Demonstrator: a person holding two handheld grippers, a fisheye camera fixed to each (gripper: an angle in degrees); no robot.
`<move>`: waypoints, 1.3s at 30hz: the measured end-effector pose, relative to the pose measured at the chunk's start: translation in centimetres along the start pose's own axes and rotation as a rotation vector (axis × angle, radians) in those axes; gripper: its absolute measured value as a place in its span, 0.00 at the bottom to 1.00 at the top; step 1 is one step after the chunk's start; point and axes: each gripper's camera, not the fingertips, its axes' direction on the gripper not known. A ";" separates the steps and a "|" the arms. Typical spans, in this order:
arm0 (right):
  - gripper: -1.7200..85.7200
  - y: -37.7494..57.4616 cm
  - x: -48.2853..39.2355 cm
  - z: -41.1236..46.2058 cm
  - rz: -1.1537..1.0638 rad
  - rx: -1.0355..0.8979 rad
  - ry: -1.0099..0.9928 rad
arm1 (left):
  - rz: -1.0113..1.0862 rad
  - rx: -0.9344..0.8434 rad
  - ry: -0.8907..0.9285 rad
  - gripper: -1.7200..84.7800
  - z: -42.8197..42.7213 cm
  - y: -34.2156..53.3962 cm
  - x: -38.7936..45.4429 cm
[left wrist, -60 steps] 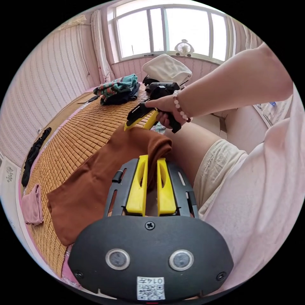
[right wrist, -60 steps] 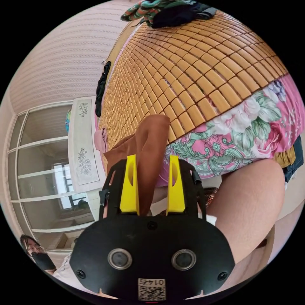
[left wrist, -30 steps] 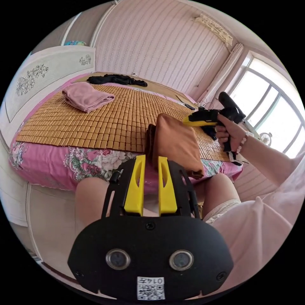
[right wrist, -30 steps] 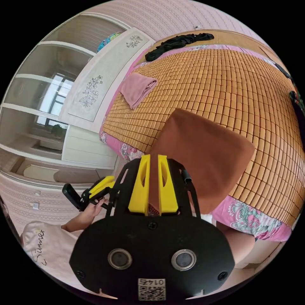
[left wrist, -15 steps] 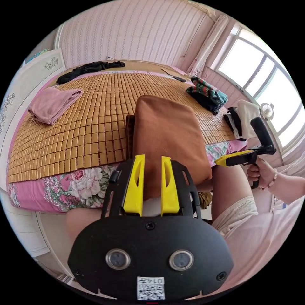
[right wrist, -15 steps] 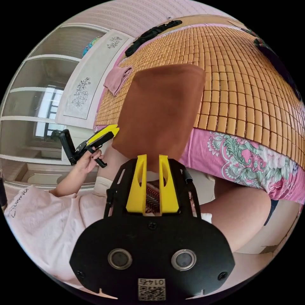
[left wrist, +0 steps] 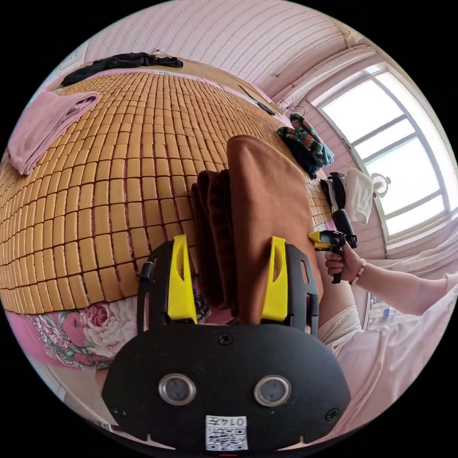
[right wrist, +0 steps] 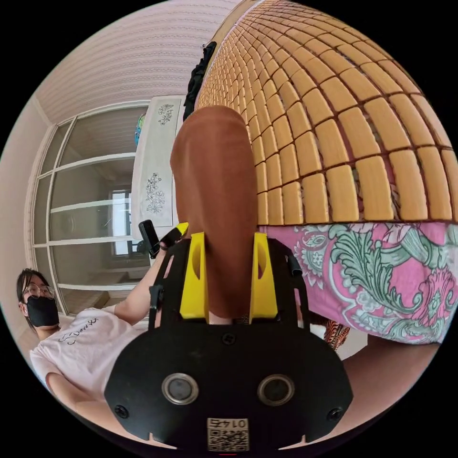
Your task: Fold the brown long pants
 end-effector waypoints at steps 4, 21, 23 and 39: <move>0.15 -0.3 -1.7 0.3 0.010 -0.020 0.017 | 0.008 0.003 0.001 0.25 0.2 -0.6 0.4; 0.09 -0.2 -27.3 -1.2 -0.752 -0.218 0.678 | -0.110 0.311 0.126 0.12 -2.3 -0.1 7.5; 0.09 -1.0 -28.0 -5.7 -0.721 -0.171 0.698 | -0.069 0.310 0.154 0.11 -1.4 -2.7 10.3; 0.04 -19.3 -21.4 -30.6 -0.171 0.192 0.995 | 0.151 0.147 0.162 0.13 21.4 -33.1 34.7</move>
